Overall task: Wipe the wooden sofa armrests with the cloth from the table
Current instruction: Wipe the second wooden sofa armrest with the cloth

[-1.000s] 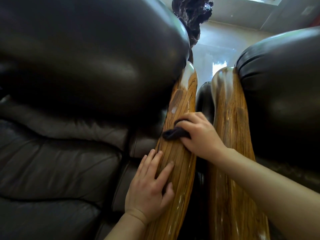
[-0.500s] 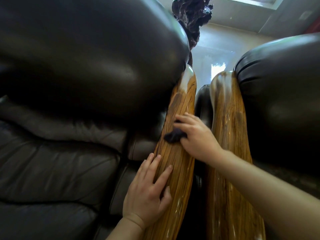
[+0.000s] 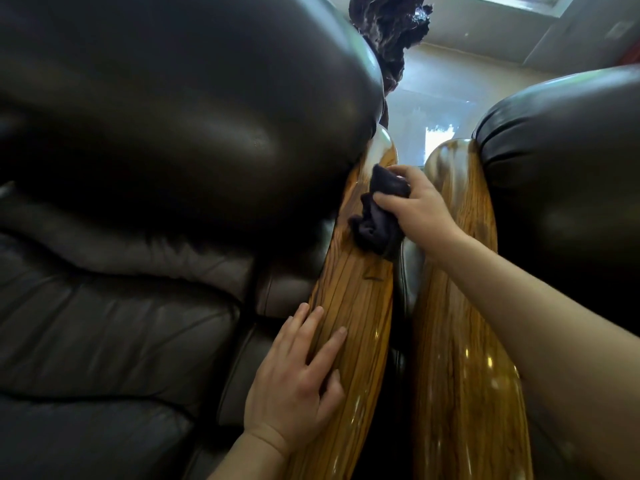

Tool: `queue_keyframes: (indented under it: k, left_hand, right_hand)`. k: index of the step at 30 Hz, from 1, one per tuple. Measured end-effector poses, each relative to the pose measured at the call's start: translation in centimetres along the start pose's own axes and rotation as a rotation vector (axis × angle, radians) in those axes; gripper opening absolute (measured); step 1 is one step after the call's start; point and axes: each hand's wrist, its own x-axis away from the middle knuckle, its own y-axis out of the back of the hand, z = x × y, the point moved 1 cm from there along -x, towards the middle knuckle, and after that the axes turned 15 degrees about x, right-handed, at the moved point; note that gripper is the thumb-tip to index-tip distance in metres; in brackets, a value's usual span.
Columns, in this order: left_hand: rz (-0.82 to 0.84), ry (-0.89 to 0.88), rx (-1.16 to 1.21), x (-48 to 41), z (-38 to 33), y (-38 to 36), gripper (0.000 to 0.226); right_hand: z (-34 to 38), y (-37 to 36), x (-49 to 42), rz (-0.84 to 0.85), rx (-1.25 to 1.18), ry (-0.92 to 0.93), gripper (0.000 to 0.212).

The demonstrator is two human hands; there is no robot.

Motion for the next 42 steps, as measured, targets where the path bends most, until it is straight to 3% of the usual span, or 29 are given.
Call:
queue_keyframes:
  k: [2, 6, 12, 14, 16, 21, 28, 32, 36, 38, 42]
  left_hand:
    - [0.003, 0.006, 0.009, 0.0, 0.0, 0.1, 0.053]
    - [0.005, -0.004, -0.010, -0.1, 0.1, 0.0, 0.054]
    - [0.040, -0.003, -0.039, -0.4, 0.2, -0.1, 0.056]
    - [0.043, 0.001, -0.043, -0.3, 0.2, -0.2, 0.056]
    - [0.047, 0.011, -0.047, -0.1, 0.2, -0.3, 0.057]
    - [0.053, 0.011, -0.074, -0.1, 0.3, -0.3, 0.056]
    - [0.050, 0.004, -0.061, -0.2, 0.1, -0.1, 0.055]
    - [0.035, 0.008, -0.042, -0.1, -0.1, -0.1, 0.055]
    - [0.027, 0.020, -0.040, -0.1, 0.0, -0.1, 0.053]
    - [0.032, 0.023, -0.032, 0.0, 0.0, -0.1, 0.052]
    - [0.033, 0.027, -0.015, 0.0, 0.0, -0.1, 0.051]
  right_hand:
    - [-0.5, -0.9, 0.0, -0.029, 0.246, 0.050, 0.056]
    - [-1.5, -4.1, 3.8, 0.056, 0.764, 0.360, 0.056]
    - [-3.3, -4.3, 7.5, 0.154, 0.938, 0.752, 0.047]
    - [-3.5, -3.3, 4.3, 0.108, 1.016, 0.695, 0.048]
    - [-3.2, -2.8, 0.1, 0.025, 1.037, 0.509, 0.051]
    - [-1.3, -5.9, -4.4, -0.072, 0.919, 0.280, 0.048]
    - [-3.0, -6.1, 4.8, 0.098, 0.872, 0.715, 0.040]
    - [-2.6, -4.3, -3.2, -0.079, 0.893, 0.418, 0.044]
    - [-2.1, -4.4, -8.0, -0.151, 0.557, 0.062, 0.047]
    - [-2.4, -5.0, -6.1, -0.184, 0.508, 0.021, 0.046]
    - [-3.0, -5.8, 3.2, -0.235, 0.461, 0.136, 0.038]
